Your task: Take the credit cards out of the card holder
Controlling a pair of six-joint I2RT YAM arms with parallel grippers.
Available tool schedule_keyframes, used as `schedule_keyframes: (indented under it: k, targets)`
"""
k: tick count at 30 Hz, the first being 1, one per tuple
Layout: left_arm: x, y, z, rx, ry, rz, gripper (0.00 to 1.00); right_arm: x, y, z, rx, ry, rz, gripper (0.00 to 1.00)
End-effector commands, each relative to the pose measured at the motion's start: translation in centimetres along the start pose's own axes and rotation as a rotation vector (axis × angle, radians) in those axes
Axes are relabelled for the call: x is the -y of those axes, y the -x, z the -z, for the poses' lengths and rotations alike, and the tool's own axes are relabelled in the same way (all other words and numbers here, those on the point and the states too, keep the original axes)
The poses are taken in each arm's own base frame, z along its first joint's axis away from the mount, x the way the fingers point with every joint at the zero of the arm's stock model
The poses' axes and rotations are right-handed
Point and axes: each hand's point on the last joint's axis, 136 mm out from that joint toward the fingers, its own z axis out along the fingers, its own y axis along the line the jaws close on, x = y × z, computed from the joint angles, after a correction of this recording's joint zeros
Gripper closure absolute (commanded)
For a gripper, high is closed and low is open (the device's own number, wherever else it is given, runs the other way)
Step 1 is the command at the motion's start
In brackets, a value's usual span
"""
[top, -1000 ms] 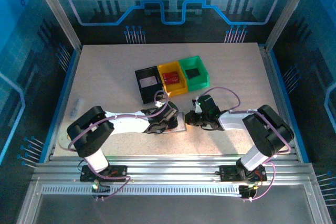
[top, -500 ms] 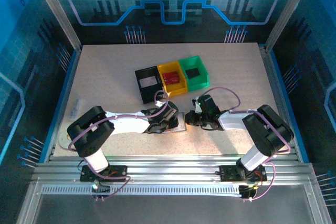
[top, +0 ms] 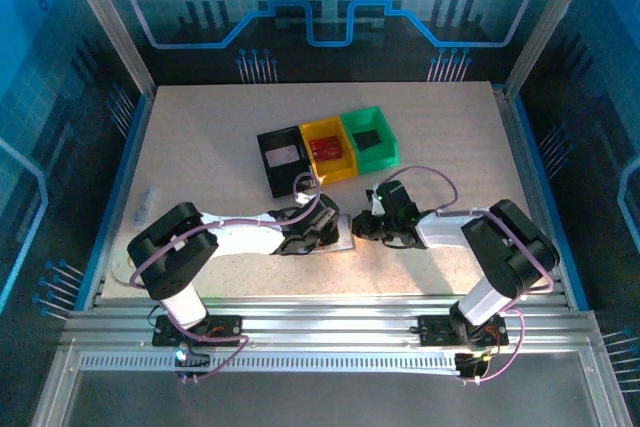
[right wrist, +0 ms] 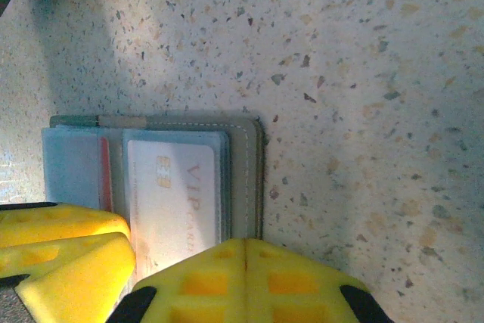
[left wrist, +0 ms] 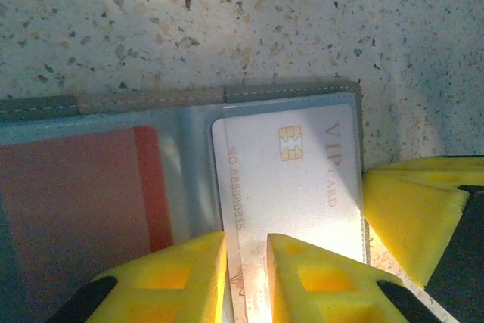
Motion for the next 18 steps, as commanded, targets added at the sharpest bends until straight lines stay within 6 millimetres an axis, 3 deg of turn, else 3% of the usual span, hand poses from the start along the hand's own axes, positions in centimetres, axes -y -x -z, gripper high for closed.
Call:
schedule_keyframes:
  k: [1, 8, 11, 18]
  targets:
    - [-0.70, 0.07, 0.15, 0.018, 0.031, 0.002, 0.79, 4.87, -6.66, -0.72, -0.200, -0.174, -0.068, 1.00]
    - [-0.38, 0.42, 0.09, 0.032, 0.021, -0.004, 0.79, 4.96, -6.76, -0.62, -0.203, -0.180, -0.065, 1.00]
    - [-0.31, 0.32, -0.09, 0.033, 0.009, 0.002, 0.85, 4.98, -6.78, -0.72, -0.204, -0.179, -0.066, 1.00]
    - [0.13, 0.99, 0.83, 0.071, -0.024, 0.006, 0.89, 5.01, -6.98, -0.86, -0.209, -0.177, -0.069, 1.00]
